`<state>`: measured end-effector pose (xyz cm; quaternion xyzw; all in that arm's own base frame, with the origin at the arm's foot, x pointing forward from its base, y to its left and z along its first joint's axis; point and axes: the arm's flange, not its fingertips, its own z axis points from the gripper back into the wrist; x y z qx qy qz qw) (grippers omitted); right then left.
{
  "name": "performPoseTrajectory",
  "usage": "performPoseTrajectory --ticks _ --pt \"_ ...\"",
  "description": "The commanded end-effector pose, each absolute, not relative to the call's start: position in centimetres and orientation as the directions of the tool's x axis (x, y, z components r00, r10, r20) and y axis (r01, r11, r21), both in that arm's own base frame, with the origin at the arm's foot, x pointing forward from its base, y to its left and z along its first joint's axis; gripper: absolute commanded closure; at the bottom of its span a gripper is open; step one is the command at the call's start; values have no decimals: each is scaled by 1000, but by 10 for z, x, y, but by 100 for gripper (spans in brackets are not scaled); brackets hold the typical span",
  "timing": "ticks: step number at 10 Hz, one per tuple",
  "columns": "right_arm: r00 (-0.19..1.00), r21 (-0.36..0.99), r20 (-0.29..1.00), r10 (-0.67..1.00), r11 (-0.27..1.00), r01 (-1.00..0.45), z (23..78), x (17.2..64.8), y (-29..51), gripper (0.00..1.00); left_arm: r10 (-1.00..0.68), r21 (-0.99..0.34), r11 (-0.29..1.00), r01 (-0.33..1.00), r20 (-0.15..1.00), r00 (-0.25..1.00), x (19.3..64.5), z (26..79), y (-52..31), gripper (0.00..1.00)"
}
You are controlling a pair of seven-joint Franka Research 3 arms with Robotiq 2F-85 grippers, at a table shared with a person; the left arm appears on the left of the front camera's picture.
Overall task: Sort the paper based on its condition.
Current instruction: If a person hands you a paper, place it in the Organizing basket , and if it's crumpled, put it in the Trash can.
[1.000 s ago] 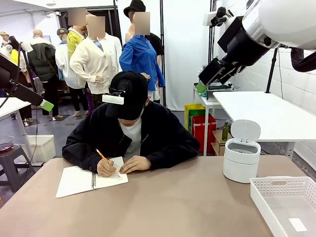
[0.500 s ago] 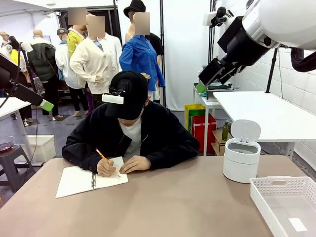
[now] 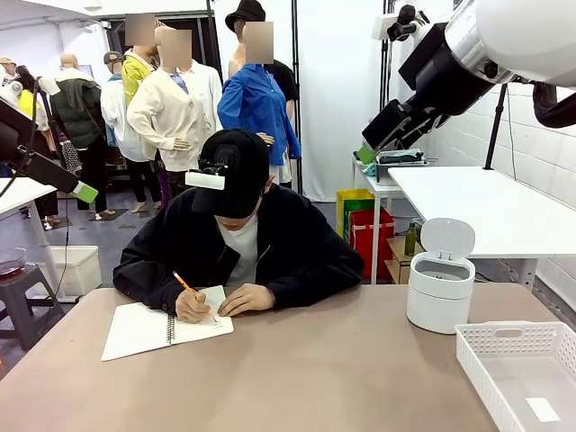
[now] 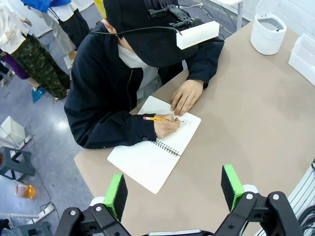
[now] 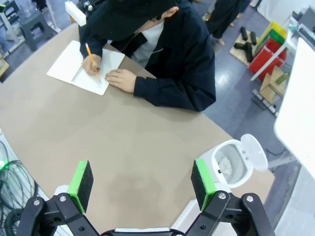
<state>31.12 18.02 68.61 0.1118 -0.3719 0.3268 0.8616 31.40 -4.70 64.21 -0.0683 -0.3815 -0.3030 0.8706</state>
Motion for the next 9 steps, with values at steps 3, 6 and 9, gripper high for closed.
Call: performPoseTrajectory --ticks 3,6,9 --pt "511 -45 716 476 762 -647 686 311 180 0 -467 106 807 580 716 519 316 641 -47 0" --pt "511 -45 716 476 762 -647 686 311 180 0 -467 106 807 580 716 519 316 641 -47 0" --pt "511 -45 716 476 762 -647 686 311 180 0 -467 106 807 580 716 519 316 641 -47 0"
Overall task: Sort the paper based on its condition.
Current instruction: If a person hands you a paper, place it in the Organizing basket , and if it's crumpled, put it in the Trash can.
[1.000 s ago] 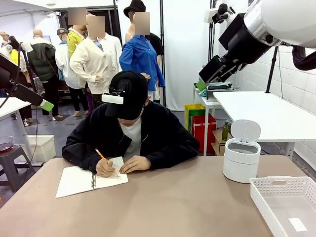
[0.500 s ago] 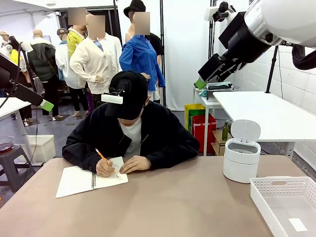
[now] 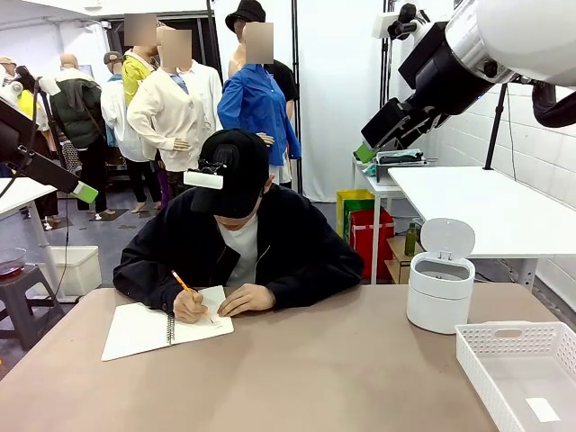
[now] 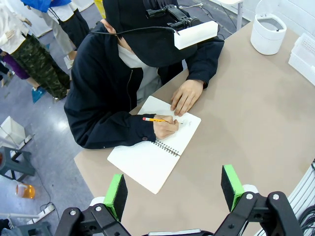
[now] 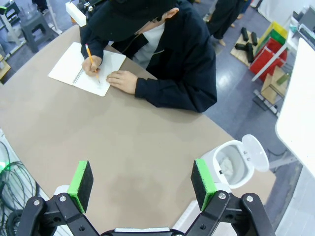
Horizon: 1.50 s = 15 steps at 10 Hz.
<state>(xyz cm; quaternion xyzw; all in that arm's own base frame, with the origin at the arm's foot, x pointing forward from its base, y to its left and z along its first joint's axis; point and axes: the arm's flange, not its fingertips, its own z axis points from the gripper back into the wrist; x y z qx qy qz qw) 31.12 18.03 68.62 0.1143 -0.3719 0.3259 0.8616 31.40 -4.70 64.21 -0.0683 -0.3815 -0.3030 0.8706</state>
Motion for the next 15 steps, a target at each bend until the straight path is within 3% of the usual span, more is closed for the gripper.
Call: performPoseTrajectory --ticks 1,15 --pt "511 -45 716 476 762 -647 686 311 180 0 -467 106 807 580 716 519 316 641 -47 0" --pt "511 -45 716 476 762 -647 686 311 180 0 -467 106 807 580 716 519 316 641 -47 0"
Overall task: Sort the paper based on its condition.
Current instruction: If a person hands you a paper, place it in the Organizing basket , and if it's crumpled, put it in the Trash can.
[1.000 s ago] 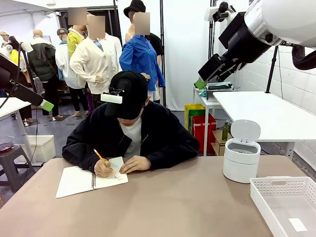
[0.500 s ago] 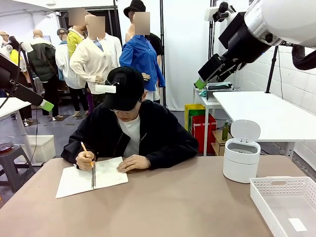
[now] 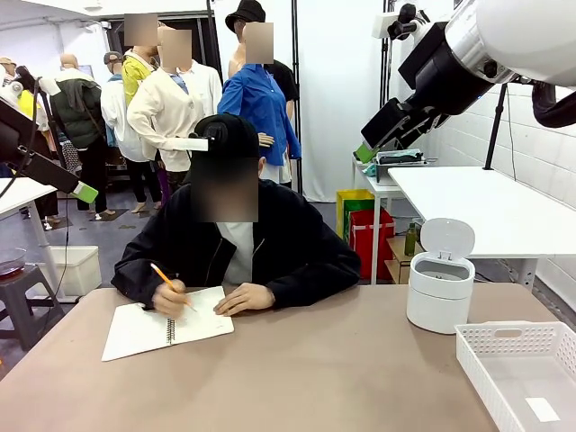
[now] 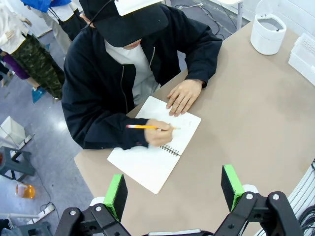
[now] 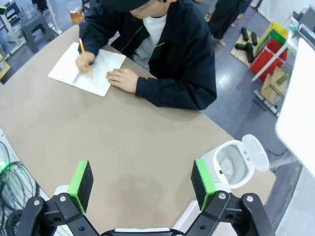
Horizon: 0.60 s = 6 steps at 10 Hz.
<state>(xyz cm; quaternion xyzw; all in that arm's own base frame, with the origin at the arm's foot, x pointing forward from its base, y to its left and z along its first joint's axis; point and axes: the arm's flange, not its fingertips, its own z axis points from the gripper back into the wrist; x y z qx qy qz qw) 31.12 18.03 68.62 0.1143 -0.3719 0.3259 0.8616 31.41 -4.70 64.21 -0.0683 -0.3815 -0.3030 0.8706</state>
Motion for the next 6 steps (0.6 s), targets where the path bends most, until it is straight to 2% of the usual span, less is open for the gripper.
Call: performPoseTrajectory --ticks 1,6 --pt "511 -45 716 476 762 -647 686 311 180 0 -467 106 807 580 716 519 316 641 -47 0" --pt "511 -45 716 476 762 -647 686 311 180 0 -467 106 807 580 716 519 316 641 -47 0"
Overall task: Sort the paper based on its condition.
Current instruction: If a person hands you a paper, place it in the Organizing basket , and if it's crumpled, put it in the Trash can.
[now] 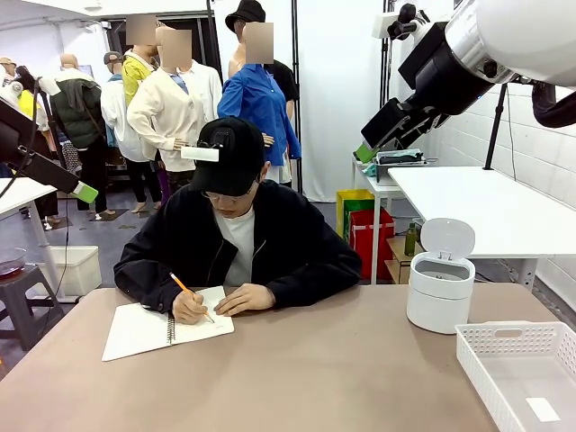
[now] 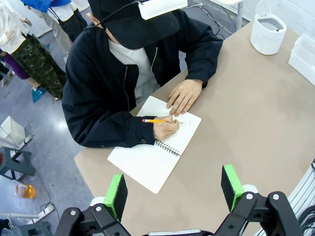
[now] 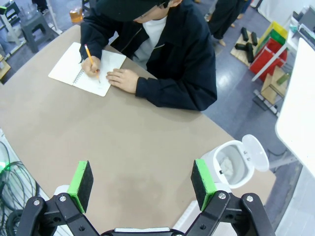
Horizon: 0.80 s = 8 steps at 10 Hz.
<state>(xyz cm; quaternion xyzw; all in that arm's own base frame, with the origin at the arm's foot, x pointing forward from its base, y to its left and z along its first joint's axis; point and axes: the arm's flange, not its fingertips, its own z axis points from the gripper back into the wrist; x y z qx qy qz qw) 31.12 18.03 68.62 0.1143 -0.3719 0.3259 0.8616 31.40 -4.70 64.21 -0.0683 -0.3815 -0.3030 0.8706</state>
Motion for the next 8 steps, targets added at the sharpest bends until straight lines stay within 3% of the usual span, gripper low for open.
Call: performPoseTrajectory --ticks 1,8 --pt "511 -45 716 476 762 -647 686 311 180 0 -467 106 807 580 716 519 316 641 -47 0" --pt "511 -45 716 476 762 -647 686 311 180 0 -467 106 807 580 716 519 316 641 -47 0"
